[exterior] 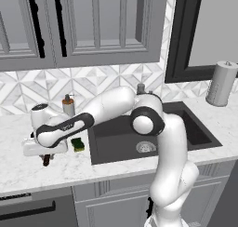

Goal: Pick the pan and sponge and place them into the sink. Then turn on the water.

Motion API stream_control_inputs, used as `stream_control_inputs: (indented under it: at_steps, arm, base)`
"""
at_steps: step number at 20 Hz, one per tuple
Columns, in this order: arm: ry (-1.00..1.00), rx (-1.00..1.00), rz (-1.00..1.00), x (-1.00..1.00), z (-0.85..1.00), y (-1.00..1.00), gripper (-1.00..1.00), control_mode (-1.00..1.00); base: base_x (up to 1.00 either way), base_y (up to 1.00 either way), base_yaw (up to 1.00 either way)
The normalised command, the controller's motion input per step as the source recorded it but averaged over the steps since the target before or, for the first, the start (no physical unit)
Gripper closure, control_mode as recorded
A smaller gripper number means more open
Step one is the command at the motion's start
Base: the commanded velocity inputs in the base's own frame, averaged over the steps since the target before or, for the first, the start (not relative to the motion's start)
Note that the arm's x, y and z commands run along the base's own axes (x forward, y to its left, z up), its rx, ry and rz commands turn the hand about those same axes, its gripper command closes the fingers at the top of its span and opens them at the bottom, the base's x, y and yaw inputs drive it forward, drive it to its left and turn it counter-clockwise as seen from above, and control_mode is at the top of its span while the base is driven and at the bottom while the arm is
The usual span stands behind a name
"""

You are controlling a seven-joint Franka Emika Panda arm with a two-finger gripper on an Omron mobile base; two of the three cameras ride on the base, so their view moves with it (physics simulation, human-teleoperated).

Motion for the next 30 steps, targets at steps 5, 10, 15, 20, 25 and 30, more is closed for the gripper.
stream_control_inputs:
  at_steps: [5,10,15,20,25,30]
  arm:
    - [-0.02,0.01,-0.09,-0.37,0.51,-0.36,1.0,-1.0]
    - [-0.17,0.0,-0.1,-0.18,0.35,-0.14,1.0,-1.0]
    - [-0.28,0.0,-0.08,-0.02,0.2,-0.05,1.0,-1.0]
    - [-0.31,-0.01,-0.05,0.0,0.17,0.0,1.0,-1.0]
    - [-0.33,-0.04,-0.04,0.0,0.14,0.0,1.0,-1.0]
    - [-0.05,0.0,-0.12,0.0,0.27,-0.17,1.0,-1.0]
  base:
    - [0.0,0.0,0.0]
    - [0.0,0.0,0.0]
    - [0.0,0.0,0.0]
    - [0.0,0.0,0.0]
    - [0.0,0.0,0.0]
    - [0.0,0.0,0.0]
